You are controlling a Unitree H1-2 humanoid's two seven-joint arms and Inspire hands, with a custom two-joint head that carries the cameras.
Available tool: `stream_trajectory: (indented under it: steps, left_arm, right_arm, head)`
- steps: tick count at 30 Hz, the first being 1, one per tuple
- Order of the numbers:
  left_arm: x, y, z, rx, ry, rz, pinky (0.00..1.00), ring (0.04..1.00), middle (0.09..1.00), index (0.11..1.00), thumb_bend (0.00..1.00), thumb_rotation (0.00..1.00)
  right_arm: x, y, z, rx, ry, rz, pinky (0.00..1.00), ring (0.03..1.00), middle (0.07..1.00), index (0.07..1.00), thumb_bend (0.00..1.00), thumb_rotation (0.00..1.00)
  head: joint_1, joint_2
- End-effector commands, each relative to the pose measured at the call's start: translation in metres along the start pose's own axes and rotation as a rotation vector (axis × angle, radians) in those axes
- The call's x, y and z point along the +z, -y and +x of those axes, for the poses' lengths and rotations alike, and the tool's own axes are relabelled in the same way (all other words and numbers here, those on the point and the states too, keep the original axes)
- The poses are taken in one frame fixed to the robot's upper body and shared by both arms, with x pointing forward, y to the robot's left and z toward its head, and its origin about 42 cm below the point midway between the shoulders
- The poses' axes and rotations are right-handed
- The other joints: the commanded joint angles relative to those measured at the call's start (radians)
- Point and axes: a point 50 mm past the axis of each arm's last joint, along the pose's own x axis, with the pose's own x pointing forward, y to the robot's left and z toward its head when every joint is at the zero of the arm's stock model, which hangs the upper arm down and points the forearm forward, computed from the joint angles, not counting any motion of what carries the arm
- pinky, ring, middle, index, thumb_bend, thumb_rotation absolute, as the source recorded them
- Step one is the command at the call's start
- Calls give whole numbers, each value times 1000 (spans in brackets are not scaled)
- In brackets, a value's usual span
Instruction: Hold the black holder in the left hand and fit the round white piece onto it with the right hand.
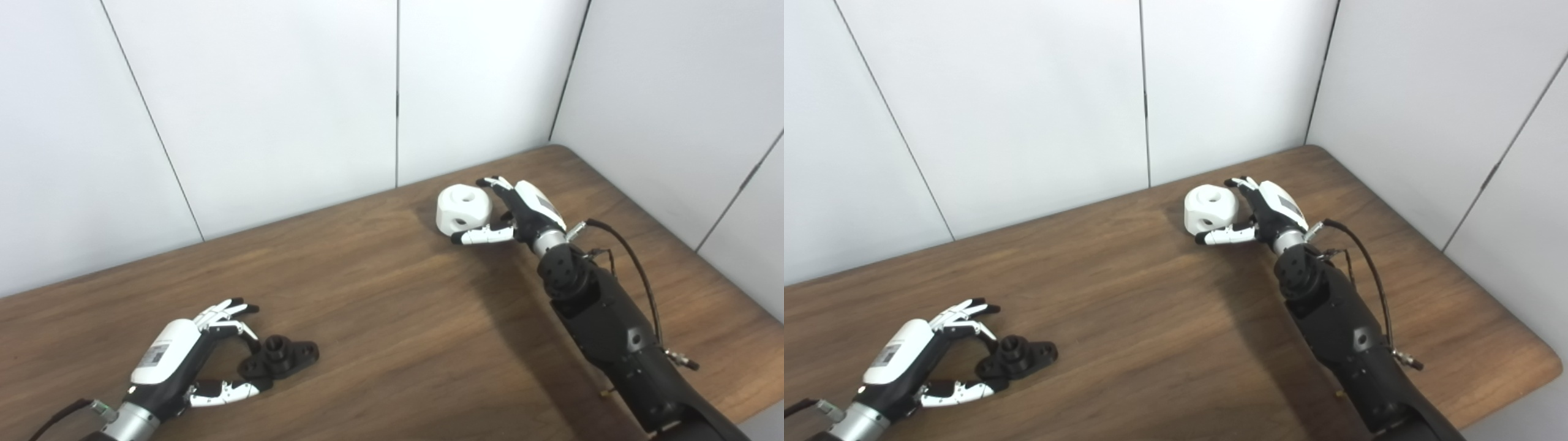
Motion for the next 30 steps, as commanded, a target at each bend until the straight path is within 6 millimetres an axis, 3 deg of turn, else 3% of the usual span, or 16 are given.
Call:
stream_trajectory:
  steps: [1,6,30]
  left_arm:
    - [-21,51,-50,-290,-134,70,925,931,864,485,523,52]
    - [-18,50,-53,-301,-142,69,954,939,870,485,523,52]
    - [-7,46,-57,-296,-135,62,885,912,853,485,522,49]
  right_arm:
    - [23,18,11,-64,85,2,730,936,978,890,931,443]
    - [27,13,13,-66,88,13,709,914,971,884,923,447]
    - [31,3,20,-119,85,59,720,885,922,811,856,400]
  head:
    - [4,1]
    - [5,6]
    - [14,24]
